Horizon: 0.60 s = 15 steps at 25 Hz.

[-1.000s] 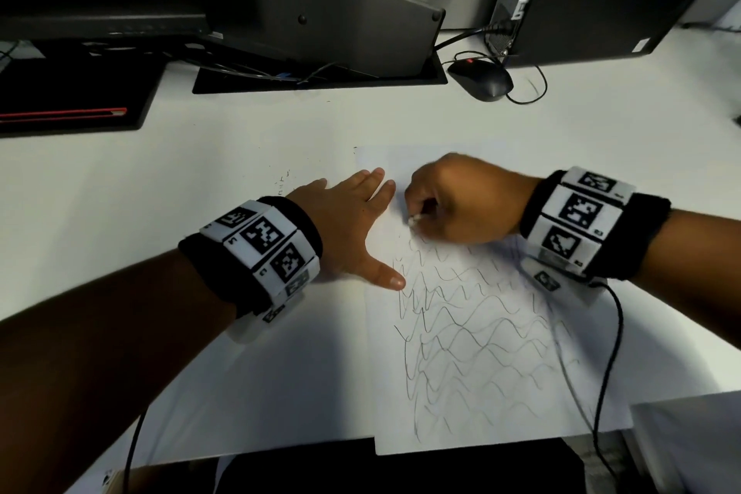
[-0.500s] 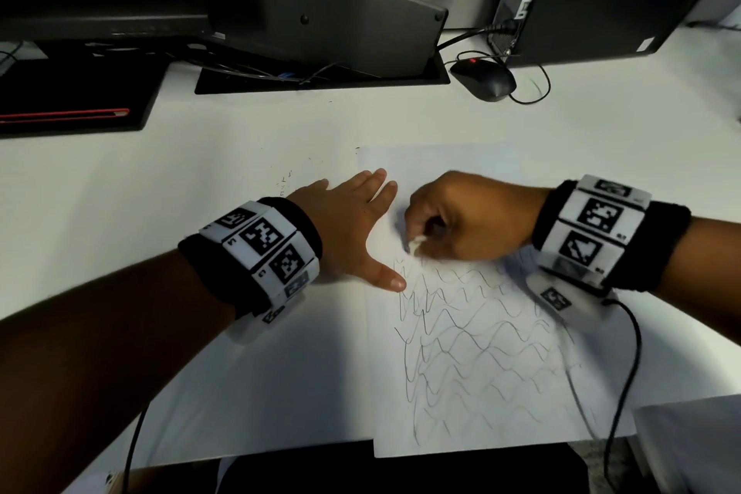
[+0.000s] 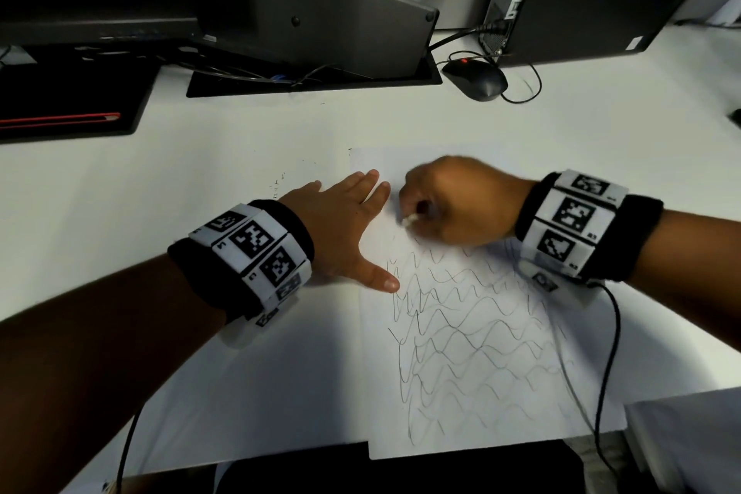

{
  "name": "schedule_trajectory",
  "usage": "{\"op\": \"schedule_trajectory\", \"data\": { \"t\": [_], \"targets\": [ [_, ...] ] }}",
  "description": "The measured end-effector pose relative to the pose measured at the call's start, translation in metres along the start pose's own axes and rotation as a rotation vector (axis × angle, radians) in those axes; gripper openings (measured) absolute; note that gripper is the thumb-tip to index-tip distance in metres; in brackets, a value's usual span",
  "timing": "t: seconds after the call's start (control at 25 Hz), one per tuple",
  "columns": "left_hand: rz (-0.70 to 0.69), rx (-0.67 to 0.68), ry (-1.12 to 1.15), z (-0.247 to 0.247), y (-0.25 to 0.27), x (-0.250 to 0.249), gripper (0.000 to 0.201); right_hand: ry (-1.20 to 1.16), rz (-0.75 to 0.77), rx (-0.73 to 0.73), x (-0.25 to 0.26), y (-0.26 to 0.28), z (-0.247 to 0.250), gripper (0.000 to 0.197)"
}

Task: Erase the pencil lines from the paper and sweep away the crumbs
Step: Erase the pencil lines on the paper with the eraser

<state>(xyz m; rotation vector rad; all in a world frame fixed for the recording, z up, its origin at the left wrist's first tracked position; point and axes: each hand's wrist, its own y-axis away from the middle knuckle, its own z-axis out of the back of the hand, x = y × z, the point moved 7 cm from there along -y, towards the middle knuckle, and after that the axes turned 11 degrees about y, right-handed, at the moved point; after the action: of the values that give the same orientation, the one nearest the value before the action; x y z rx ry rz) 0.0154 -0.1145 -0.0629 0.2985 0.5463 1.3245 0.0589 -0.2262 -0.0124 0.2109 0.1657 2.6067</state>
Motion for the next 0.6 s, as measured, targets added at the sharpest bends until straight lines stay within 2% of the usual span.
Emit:
{"op": "schedule_trajectory", "data": {
  "t": [0.08,0.24,0.36,0.4,0.52,0.6],
  "targets": [
    [-0.001,0.005,0.021,0.001,0.000,0.000,0.132,-0.006,0.083,0.066,0.019,0.003,-0.007,0.013],
    [-0.003,0.003,0.016,0.000,0.000,-0.001,0.132,0.006,-0.044,-0.008,0.000,-0.006,0.004,0.013],
    [0.001,0.013,0.020,0.001,0.001,-0.001,0.134,-0.056,0.101,0.079,0.022,0.002,-0.007,0.011],
    [0.002,0.014,0.013,0.002,0.002,-0.001,0.134,-0.059,0.105,0.097,0.021,0.002,-0.007,0.010],
    [0.007,0.007,-0.003,0.002,0.002,-0.001,0.131,0.003,-0.058,0.003,-0.011,-0.004,0.007,0.011],
    [0.008,0.005,0.000,0.000,0.002,-0.001,0.131,0.017,-0.033,0.001,-0.010,0.001,0.002,0.012]
  ]
}}
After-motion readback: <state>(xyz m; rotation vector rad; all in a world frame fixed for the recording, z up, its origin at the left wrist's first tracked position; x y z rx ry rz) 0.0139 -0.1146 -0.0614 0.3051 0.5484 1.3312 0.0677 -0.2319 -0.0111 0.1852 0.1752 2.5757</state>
